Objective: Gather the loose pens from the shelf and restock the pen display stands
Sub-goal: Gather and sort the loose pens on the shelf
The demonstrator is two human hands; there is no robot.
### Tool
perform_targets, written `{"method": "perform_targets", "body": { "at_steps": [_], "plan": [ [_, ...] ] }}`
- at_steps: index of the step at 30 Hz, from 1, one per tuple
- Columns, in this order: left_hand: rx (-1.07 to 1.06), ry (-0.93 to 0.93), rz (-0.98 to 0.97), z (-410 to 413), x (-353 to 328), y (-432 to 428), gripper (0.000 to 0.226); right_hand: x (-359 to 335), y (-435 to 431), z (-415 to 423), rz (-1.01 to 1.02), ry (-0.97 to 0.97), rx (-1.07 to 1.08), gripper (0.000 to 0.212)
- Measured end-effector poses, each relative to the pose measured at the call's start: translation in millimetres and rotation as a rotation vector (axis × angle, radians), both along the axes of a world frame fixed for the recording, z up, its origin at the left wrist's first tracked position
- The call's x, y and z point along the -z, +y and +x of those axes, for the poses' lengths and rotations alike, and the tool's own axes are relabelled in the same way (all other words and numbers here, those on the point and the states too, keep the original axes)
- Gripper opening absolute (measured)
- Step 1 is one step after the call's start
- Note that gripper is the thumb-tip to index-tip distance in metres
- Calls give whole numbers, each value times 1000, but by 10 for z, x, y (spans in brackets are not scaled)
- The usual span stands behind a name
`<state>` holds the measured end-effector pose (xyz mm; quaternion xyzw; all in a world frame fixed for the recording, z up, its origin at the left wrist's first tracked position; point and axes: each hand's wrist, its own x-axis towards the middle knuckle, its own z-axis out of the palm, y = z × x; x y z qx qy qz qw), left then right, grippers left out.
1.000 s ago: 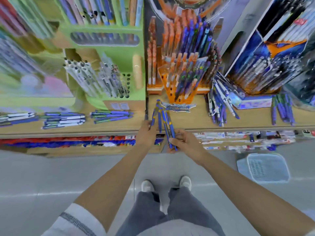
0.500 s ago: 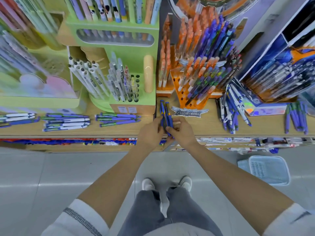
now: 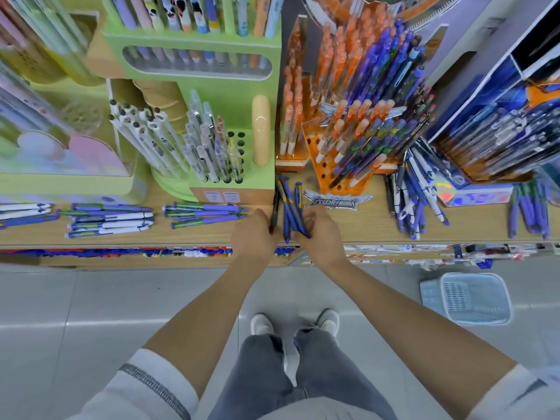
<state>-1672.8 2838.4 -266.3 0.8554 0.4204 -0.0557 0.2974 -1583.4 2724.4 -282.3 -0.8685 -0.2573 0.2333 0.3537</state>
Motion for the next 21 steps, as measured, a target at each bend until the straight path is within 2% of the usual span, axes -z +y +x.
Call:
{"method": "perform_targets", "body": {
  "at_steps": [4,8,11,15,18,21],
  "plan": [
    [-77,-57,-141,-15,-44,-12,40,37,29,-6,-95,-65,-15,32],
    [-274,-212,-429,-117,-41,-43,37,58,71,-20,-49,-11,54,32],
    [-254,-269,-532,-198,-56,-65,43,73,76,-33,13,27,85,32],
    [-342,-382,-833,-308,-98,-80,25,64,25,-39,63,73,63,33],
    [-307,-371,-882,-380,-130,-130,14,11,-6,-40,65,113,33,40],
    [-362,-393,-895,-412,-200,-179,9,-31,-34,-62,63,131,17,42]
  ]
}}
